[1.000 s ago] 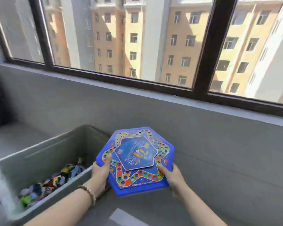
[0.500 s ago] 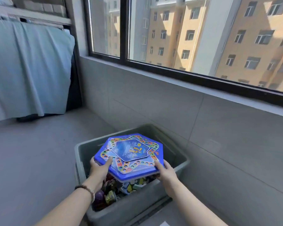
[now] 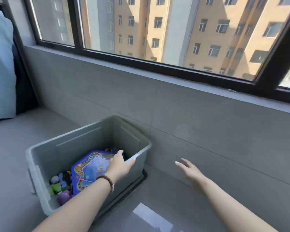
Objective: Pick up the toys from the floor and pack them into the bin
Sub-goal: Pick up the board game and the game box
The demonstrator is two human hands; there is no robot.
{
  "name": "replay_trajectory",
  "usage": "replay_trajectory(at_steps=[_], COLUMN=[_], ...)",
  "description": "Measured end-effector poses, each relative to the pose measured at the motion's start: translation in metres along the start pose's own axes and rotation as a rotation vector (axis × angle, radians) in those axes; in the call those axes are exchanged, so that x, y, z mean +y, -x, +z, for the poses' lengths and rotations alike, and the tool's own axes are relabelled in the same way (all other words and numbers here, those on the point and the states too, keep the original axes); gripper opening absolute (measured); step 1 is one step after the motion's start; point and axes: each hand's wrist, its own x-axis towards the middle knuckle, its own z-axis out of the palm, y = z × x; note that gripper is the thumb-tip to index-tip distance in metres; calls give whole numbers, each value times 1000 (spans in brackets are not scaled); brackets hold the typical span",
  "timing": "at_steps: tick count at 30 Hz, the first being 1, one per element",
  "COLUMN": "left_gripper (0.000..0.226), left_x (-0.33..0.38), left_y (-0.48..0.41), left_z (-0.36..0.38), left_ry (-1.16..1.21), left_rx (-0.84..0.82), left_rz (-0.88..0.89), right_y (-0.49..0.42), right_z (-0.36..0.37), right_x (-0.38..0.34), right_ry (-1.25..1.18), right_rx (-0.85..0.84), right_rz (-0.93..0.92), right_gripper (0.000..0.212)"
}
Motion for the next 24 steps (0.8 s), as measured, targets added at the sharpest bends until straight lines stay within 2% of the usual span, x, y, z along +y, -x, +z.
replay_trajectory(at_steps=[7, 11, 15, 19, 20, 23, 24], left_gripper=[77, 77, 77, 78, 80, 86, 88], left_x=[147, 189, 196, 178, 170, 141, 130], left_y=[68, 123, 180, 234, 246, 268, 273], left_z=[157, 262, 361, 443, 459, 500, 511], left_ry=[-308, -450, -562, -676, -699, -705, -704], left_rx=[-200, -351, -504, -656, -694, -817, -859], left_rz=[326, 509, 619, 649, 647, 554, 509], right_y=[108, 190, 262, 301, 307, 317, 318], right_z=[-207, -280, -303, -300, -295, -281, -277], right_x=[131, 229, 320, 399, 418, 469, 491], right_ry=[10, -10, -71, -211, -231, -233, -260], right_rx=[301, 475, 586, 580, 571, 572, 570], right_rz=[198, 372, 480, 583, 611, 641, 663], right_gripper=[71, 78, 92, 113, 113, 94, 96])
